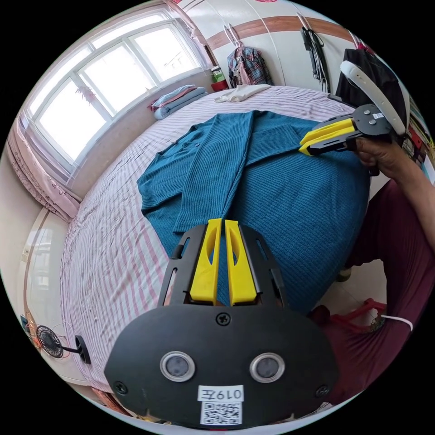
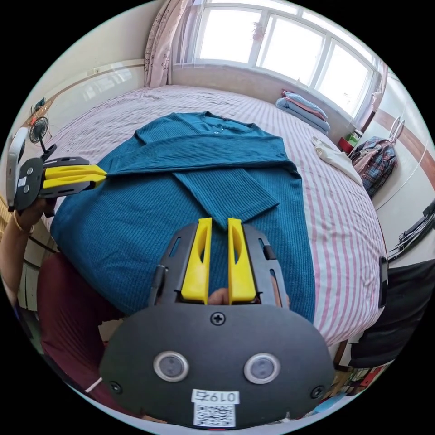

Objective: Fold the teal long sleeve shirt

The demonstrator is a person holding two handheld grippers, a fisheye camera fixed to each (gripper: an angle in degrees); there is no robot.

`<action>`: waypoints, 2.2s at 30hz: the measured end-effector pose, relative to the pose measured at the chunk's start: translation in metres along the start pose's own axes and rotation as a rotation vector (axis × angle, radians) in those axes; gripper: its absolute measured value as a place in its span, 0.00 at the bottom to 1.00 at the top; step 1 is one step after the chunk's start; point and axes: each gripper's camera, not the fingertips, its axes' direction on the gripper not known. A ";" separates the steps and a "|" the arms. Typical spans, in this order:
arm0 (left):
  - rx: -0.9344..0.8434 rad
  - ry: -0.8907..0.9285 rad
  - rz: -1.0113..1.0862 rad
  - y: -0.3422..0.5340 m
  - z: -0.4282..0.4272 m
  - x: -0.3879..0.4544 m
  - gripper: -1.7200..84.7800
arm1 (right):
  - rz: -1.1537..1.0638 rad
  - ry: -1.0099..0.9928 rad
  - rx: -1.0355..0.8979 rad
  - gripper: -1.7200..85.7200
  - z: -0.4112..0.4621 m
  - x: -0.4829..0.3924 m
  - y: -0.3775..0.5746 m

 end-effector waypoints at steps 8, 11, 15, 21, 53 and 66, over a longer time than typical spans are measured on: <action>-0.035 0.052 0.008 0.006 0.006 -0.003 0.03 | 0.057 -0.065 -0.012 0.09 0.003 0.014 -0.003; -0.043 0.062 0.005 0.008 0.009 -0.005 0.03 | 0.063 -0.073 -0.010 0.09 0.004 0.017 -0.003; -0.042 0.079 -0.019 0.013 0.010 -0.010 0.03 | 0.067 -0.068 -0.012 0.09 0.005 0.018 -0.001; -0.033 0.091 -0.018 0.021 0.006 -0.013 0.03 | 0.082 -0.070 -0.016 0.08 0.009 0.023 0.003; -0.071 0.098 -0.172 0.136 0.011 -0.096 0.04 | 0.072 -0.079 -0.039 0.09 0.039 0.074 0.100; -0.001 0.335 -0.609 0.341 -0.042 -0.175 0.09 | 0.171 -0.140 0.128 0.08 -0.022 0.173 0.235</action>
